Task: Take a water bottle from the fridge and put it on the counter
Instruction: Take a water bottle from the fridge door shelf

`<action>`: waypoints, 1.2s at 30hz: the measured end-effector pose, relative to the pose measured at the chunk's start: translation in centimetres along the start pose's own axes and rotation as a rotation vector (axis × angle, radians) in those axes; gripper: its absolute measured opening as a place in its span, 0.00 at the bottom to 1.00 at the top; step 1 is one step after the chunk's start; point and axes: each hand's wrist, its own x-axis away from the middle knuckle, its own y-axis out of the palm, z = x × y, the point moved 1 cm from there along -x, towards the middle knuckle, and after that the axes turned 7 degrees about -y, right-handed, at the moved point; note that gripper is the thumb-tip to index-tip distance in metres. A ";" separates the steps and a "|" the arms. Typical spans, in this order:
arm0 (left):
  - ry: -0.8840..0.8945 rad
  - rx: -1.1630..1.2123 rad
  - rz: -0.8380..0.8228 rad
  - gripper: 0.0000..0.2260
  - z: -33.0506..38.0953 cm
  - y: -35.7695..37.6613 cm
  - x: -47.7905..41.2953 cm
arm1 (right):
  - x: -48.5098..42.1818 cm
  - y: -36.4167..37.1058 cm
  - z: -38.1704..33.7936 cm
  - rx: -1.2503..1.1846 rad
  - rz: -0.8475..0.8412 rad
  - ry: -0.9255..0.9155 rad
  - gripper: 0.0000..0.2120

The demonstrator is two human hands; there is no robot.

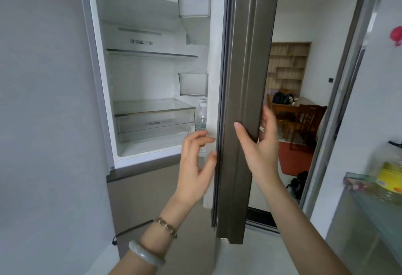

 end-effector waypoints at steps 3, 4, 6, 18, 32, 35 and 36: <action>-0.168 0.050 0.118 0.08 -2.0 -0.7 -0.1 | -0.2 -1.5 0.2 0.003 0.053 0.001 0.27; -0.237 0.069 0.155 0.09 -2.9 -1.0 -0.1 | -0.3 -2.0 0.3 0.011 0.066 0.000 0.26; -0.386 0.115 0.185 0.10 -4.8 -1.3 -0.1 | -0.4 -3.1 0.5 0.041 0.090 -0.003 0.25; -0.842 0.181 -0.124 0.20 -10.2 3.2 1.0 | -1.5 -8.4 1.6 0.178 0.229 0.014 0.23; -0.791 0.184 -0.297 0.21 -10.0 8.7 1.2 | -3.1 -13.3 4.1 0.343 0.389 0.064 0.25; -0.775 0.199 -0.313 0.21 -9.7 9.5 1.5 | -3.7 -14.2 4.7 0.389 0.429 0.076 0.25; -0.765 0.195 -0.324 0.21 -9.6 9.8 1.7 | -3.9 -14.6 4.9 0.406 0.434 0.084 0.24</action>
